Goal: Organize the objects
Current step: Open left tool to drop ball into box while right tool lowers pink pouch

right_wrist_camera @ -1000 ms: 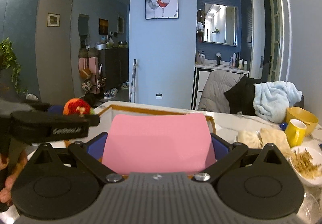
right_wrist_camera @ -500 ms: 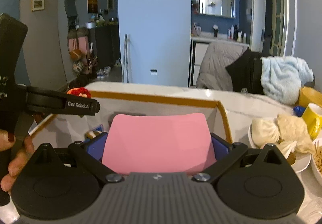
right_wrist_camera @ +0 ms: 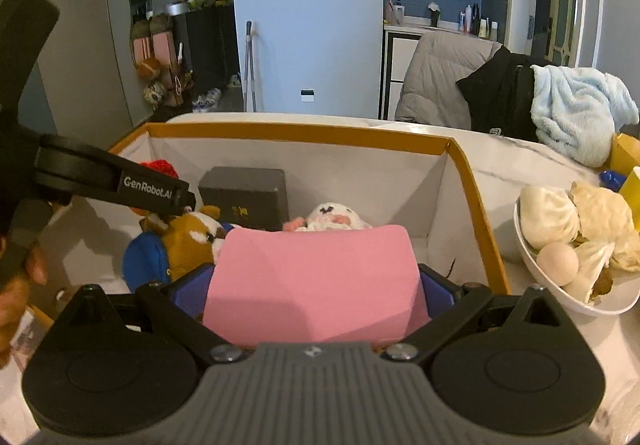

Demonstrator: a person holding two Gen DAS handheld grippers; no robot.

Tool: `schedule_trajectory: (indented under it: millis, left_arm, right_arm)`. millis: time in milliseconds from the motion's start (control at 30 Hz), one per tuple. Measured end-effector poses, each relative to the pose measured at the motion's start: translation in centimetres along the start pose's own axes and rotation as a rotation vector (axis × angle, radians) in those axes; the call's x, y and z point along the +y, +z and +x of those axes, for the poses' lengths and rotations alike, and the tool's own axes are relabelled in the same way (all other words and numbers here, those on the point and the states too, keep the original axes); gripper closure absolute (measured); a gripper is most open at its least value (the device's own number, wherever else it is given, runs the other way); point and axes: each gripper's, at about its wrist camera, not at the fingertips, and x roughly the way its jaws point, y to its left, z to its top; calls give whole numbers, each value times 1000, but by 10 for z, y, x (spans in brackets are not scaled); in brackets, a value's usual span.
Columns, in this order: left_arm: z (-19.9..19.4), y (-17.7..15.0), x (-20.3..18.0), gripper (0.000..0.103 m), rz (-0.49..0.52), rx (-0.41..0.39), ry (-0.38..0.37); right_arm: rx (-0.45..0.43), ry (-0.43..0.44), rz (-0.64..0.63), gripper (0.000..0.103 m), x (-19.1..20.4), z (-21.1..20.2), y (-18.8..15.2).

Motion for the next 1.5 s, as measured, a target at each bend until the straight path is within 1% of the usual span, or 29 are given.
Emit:
schedule_trajectory:
  millis: [200, 300, 400, 567, 767, 1033, 1167, 1367, 1467, 1500]
  left_arm:
    - [4, 3, -4, 43, 17, 21, 1]
    - [7, 3, -2, 43, 5, 44, -35]
    - [13, 6, 6, 43, -44, 76, -80]
    - [14, 6, 5, 43, -54, 85, -70]
    - [12, 4, 3, 42, -52, 71, -65]
    - [8, 3, 1, 38, -47, 44, -52]
    - [5, 1, 2, 36, -54, 30, -65]
    - [2, -1, 5, 34, -75, -1, -92]
    - [-4, -2, 6, 31, -84, -28, -98]
    - [-6, -3, 6, 25, -83, -36, -90]
  right_arm:
    - [57, -11, -46, 2, 4, 6, 4]
    - [84, 1, -65, 2, 4, 7, 6]
    - [105, 4, -69, 2, 4, 10, 9]
    - [131, 2, -72, 1, 4, 13, 11]
    - [128, -5, -67, 1, 3, 12, 9]
    - [131, -18, -58, 1, 4, 10, 8]
    - [130, -25, -49, 1, 4, 8, 7]
    - [102, -5, -28, 1, 2, -3, 5]
    - [87, -2, -22, 1, 2, -9, 3]
    - [81, -2, -26, 1, 3, -11, 1]
